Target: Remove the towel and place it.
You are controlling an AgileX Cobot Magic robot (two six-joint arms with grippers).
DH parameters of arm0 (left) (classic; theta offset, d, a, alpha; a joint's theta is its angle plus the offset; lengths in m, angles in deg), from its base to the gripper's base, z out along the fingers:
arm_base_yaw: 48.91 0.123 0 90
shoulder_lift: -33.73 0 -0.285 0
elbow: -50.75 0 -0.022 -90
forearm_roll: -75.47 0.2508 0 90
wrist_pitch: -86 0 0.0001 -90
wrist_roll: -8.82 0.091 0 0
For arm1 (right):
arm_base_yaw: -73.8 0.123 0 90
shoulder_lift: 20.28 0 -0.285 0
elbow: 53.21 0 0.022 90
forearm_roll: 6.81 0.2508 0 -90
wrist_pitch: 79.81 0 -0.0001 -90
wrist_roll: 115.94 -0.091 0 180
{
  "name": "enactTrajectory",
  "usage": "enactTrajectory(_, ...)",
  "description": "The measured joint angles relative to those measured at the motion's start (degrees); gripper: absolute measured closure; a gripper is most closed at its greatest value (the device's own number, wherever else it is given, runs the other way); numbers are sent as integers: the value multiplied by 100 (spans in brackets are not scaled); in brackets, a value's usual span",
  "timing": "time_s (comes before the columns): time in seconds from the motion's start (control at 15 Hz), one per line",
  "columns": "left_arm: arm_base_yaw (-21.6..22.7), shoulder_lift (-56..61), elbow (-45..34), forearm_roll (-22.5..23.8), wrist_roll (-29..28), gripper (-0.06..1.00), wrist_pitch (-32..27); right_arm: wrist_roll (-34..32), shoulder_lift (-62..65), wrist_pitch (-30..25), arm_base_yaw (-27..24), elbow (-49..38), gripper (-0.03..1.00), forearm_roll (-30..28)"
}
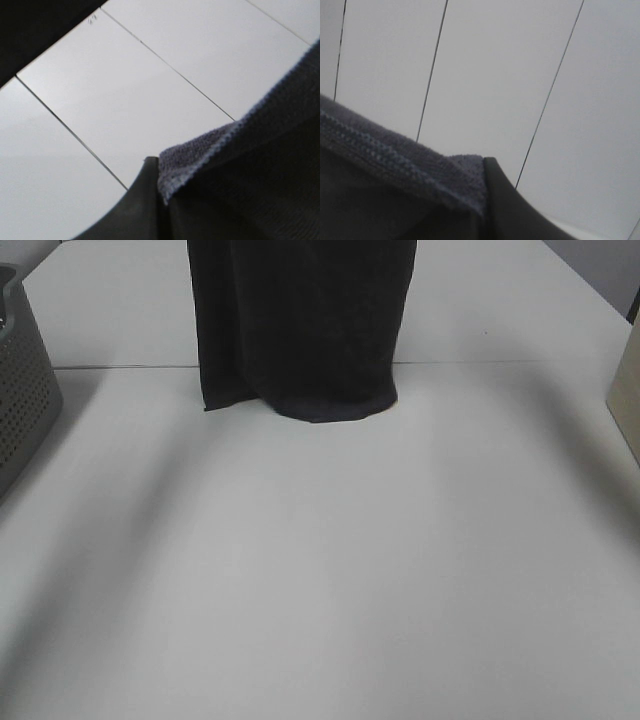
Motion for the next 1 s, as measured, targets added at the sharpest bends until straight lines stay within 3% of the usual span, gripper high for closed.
enactTrajectory(0.13,-281,0,0,286,-1272,94,-1163,-69,80,-1283,0,0,96,550)
enactTrajectory(0.2,-533,40,0,252,-1667,94,-1982,-74,172,-2051,0,0,96,745)
enactTrajectory(0.27,-791,120,0,11,-1656,94,-3008,-74,281,-2670,0,0,96,865)
enactTrajectory(0.4,-1226,286,0,-1243,-619,94,-4819,-74,521,-3661,6,0,96,888)
enactTrajectory(0.47,-1358,395,0,-2733,561,94,-5936,-92,682,-4223,0,6,96,877)
enactTrajectory(0.67,-1346,596,0,-3638,1014,94,-7019,-92,882,-4819,0,11,96,865)
enactTrajectory(0.87,-1346,1117,6,-4045,1255,94,-8119,-92,1152,-5386,0,11,96,1272)
enactTrajectory(1.0,-1346,1444,-11,-4171,1324,94,-8291,-80,1318,-5942,0,11,96,1639)
